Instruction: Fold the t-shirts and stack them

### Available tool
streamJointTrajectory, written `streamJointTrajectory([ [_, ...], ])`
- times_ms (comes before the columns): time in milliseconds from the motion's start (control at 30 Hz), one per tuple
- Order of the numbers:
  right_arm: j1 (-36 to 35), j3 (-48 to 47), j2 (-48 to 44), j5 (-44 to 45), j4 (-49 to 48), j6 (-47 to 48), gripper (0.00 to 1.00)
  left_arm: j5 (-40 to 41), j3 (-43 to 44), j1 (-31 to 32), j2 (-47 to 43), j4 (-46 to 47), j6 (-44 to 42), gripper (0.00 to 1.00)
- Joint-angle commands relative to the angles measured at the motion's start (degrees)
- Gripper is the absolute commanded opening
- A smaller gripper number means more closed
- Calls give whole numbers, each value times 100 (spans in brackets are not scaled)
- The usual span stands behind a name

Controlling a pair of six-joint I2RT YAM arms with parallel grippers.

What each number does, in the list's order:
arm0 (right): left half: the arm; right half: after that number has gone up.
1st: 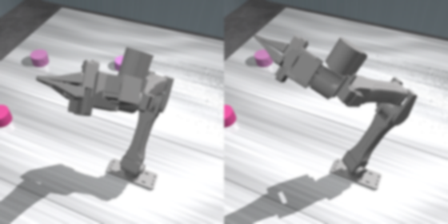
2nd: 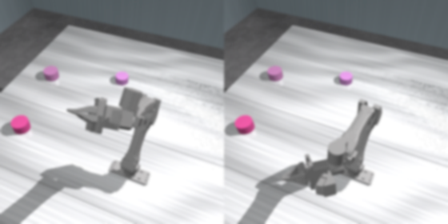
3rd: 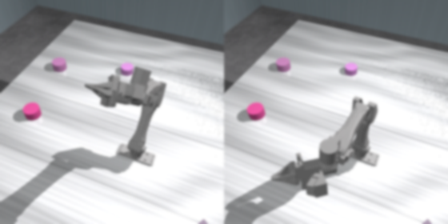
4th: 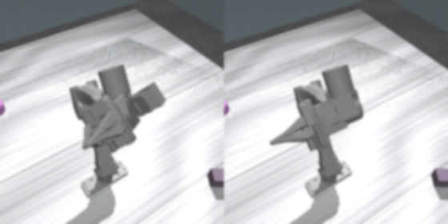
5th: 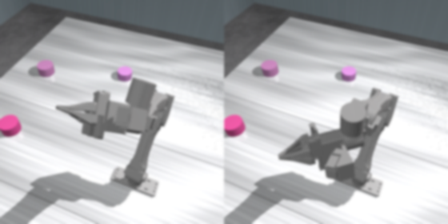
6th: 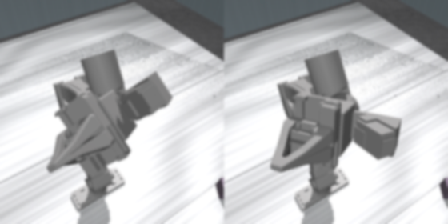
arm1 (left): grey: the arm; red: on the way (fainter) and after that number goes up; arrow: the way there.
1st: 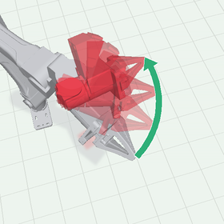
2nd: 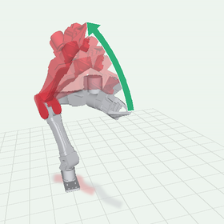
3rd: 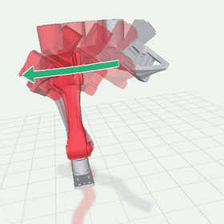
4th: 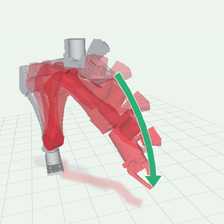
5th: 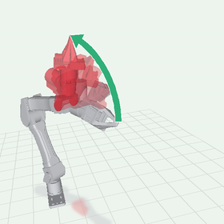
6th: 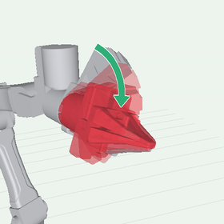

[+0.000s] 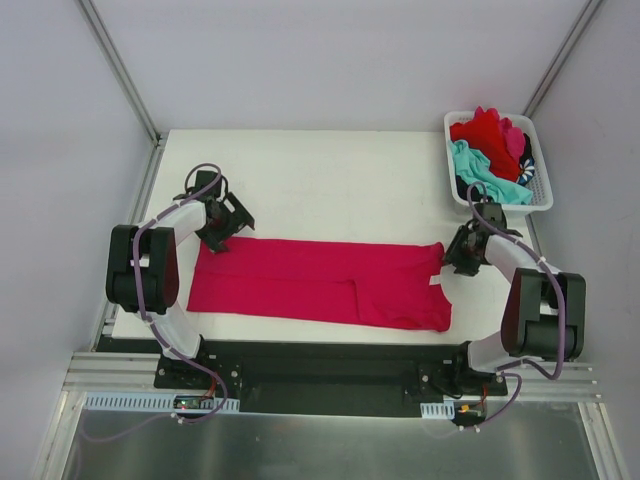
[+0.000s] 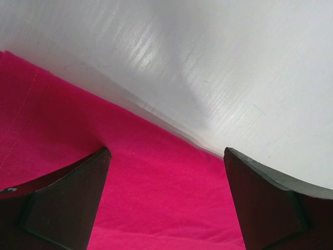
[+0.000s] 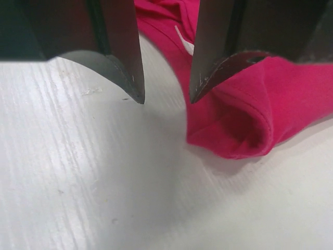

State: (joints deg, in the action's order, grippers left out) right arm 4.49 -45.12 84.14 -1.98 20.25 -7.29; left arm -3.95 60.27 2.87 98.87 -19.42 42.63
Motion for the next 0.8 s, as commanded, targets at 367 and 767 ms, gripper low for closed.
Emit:
streamJointTrajectory([
  [367,-212,-577,-997,-900,173,228,43,368,-51,-94,97,-106,8,92],
  [767,-71,-172,-231,-1613,-584,316,31,351,-24,-103,62,-106,-88,92],
])
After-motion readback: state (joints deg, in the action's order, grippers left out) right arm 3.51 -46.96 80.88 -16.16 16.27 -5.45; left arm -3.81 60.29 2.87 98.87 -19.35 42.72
